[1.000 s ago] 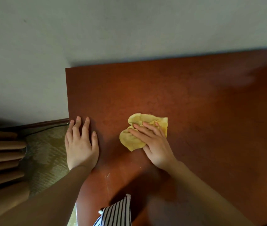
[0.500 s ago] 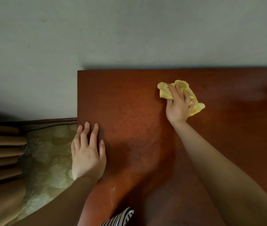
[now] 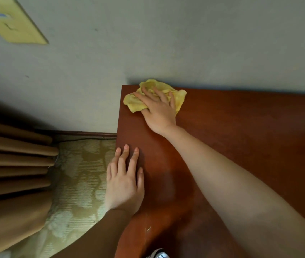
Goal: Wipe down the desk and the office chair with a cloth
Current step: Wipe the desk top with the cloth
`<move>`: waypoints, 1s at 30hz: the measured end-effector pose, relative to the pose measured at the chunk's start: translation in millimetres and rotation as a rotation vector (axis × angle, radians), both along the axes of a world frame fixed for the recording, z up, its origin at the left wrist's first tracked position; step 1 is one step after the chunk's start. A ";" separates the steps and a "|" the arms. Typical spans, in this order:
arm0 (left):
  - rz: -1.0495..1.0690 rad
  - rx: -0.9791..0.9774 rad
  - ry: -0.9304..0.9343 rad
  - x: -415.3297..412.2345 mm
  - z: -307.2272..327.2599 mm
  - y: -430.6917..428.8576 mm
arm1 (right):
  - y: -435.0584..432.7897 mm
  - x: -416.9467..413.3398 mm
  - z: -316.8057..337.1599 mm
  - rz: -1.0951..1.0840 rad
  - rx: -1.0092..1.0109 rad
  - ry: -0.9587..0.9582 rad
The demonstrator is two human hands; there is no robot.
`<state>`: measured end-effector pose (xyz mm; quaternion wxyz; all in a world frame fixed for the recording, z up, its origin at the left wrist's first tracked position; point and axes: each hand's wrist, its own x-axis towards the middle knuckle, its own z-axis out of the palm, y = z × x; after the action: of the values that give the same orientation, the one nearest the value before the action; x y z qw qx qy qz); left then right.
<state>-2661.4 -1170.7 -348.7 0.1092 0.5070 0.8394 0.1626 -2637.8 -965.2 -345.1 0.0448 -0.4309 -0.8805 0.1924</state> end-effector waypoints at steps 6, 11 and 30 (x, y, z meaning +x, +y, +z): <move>0.004 -0.042 -0.015 -2.5 4.0 1.7 | -25.5 -57.2 1.0 0.291 -0.115 0.007; 0.008 -0.043 -0.034 -2.1 3.8 -0.2 | -20.6 -53.2 -2.4 0.332 0.006 -0.005; 0.008 -0.029 -0.042 -4.3 3.5 -1.1 | 56.2 79.2 -5.4 -0.054 0.114 -0.032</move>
<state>-2665.7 -1171.9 -345.2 0.1335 0.4985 0.8412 0.1613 -2558.6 -909.0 -350.6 0.0604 -0.4542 -0.8787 0.1340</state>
